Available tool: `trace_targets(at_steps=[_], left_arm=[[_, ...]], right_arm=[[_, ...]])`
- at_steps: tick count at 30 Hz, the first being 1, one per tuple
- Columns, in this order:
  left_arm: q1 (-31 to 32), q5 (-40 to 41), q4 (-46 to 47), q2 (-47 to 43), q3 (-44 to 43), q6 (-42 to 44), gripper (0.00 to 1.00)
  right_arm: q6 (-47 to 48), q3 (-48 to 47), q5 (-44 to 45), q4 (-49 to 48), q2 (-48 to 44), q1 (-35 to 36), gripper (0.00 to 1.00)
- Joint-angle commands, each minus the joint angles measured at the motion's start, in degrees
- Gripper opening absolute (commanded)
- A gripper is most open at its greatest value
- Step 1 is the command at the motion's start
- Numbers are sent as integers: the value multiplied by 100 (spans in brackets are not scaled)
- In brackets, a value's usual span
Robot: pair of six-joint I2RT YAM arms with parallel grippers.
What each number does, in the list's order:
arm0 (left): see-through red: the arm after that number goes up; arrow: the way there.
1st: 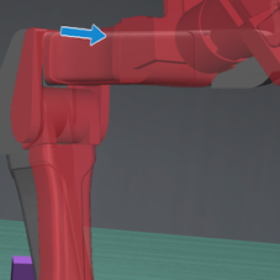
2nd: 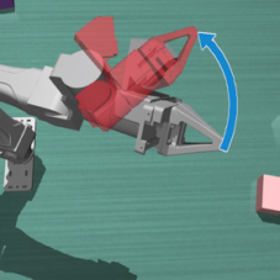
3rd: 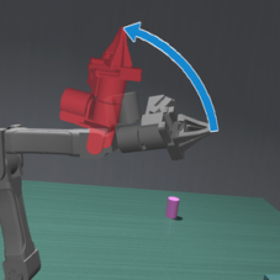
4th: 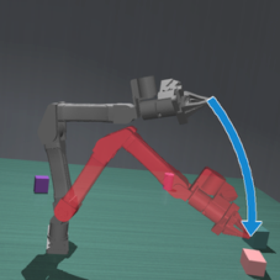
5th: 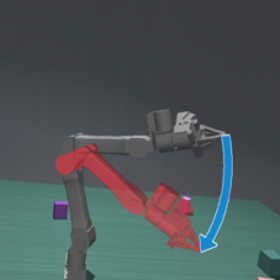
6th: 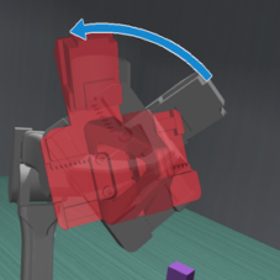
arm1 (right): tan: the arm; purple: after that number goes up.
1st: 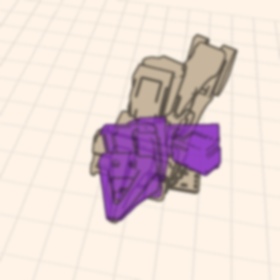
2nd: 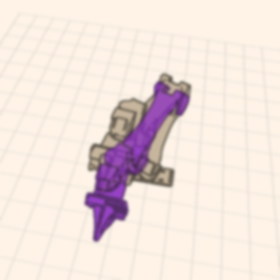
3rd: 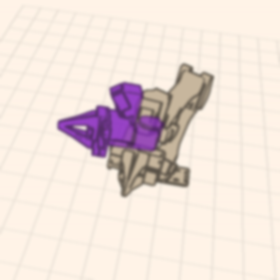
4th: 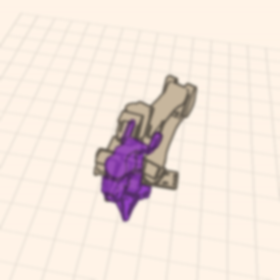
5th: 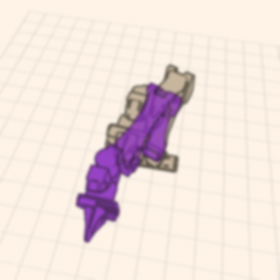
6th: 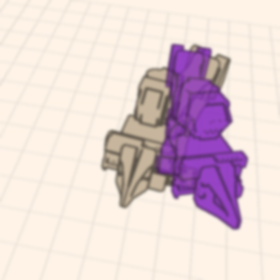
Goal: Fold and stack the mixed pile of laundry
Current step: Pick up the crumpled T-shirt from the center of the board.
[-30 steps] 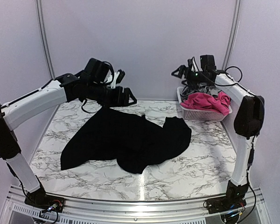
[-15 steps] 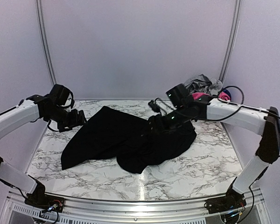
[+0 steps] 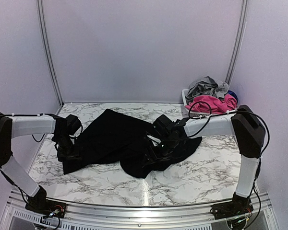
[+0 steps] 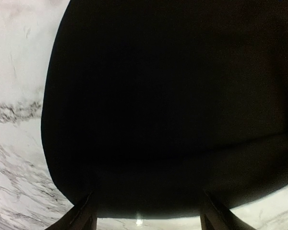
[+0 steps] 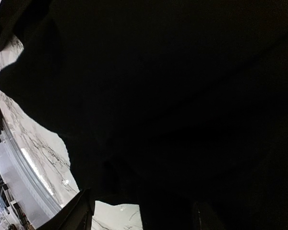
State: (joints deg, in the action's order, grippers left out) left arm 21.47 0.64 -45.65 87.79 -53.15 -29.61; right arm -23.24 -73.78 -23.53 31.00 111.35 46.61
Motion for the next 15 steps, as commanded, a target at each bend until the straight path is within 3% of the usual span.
trace_targets(at_steps=[1,5,10,15], left_arm=[[-84,322,77,437,215,-264,59],[-236,378,330,781,178,-300,47],[-494,304,525,924,279,-287,19],[-509,139,539,878,123,-235,14]], right_arm=[[414,389,538,107,121,-688,65],[1057,24,1146,553,168,-1571,63],[1499,-860,1189,1083,-141,-1963,64],[1044,-1112,177,797,-674,-1826,67]])
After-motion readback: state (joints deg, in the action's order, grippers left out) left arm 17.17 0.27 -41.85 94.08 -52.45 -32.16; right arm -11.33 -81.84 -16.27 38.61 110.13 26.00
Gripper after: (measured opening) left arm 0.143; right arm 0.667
